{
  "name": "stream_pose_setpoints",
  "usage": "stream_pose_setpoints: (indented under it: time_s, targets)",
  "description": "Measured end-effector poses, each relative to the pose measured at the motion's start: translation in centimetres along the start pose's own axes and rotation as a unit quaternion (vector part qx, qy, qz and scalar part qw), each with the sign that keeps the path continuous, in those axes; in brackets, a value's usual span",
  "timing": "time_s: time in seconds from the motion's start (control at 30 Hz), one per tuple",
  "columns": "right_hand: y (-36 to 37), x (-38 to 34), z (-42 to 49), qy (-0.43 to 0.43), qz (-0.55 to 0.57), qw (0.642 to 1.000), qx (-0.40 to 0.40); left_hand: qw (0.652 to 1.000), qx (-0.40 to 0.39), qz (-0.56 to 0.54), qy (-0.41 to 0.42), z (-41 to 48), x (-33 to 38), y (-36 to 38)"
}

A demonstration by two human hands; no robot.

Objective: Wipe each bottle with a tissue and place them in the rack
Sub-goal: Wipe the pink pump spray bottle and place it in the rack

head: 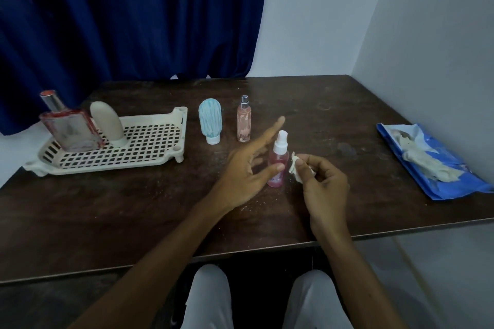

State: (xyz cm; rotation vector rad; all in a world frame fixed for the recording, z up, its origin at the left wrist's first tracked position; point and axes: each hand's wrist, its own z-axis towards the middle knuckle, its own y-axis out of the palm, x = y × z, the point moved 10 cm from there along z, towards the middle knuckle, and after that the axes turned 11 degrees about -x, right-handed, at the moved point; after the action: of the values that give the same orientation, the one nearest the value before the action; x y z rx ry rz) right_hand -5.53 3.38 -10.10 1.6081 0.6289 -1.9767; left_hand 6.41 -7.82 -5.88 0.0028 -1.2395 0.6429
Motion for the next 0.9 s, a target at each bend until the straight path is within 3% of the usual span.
stream_pose_setpoints:
  time_s: [0.2,0.43,0.57,0.77,0.9]
  targets:
    - [0.1,0.7,0.3,0.006,-0.001,1.0,-0.013,0.994,0.086,-0.002,-0.074,-1.7,-2.2,-0.3]
    - [-0.5,0.8,0.0,0.001,-0.01,1.0,-0.014,0.985,0.14,0.002,-0.098,-2.4,-1.6,-0.7]
    - [-1.0,1.0,0.0,0.001,-0.025,1.0,-0.014,0.974,0.205,0.045,-0.089,-3.9,1.1,-4.6]
    - [-0.7,0.8,-0.1,-0.013,-0.032,0.999,-0.024,0.931,0.334,0.126,-0.08,-7.8,3.1,-14.4]
    - [-0.3,0.7,0.0,-0.019,-0.031,0.999,-0.032,0.889,0.404,0.176,-0.12,-10.2,1.0,-19.2]
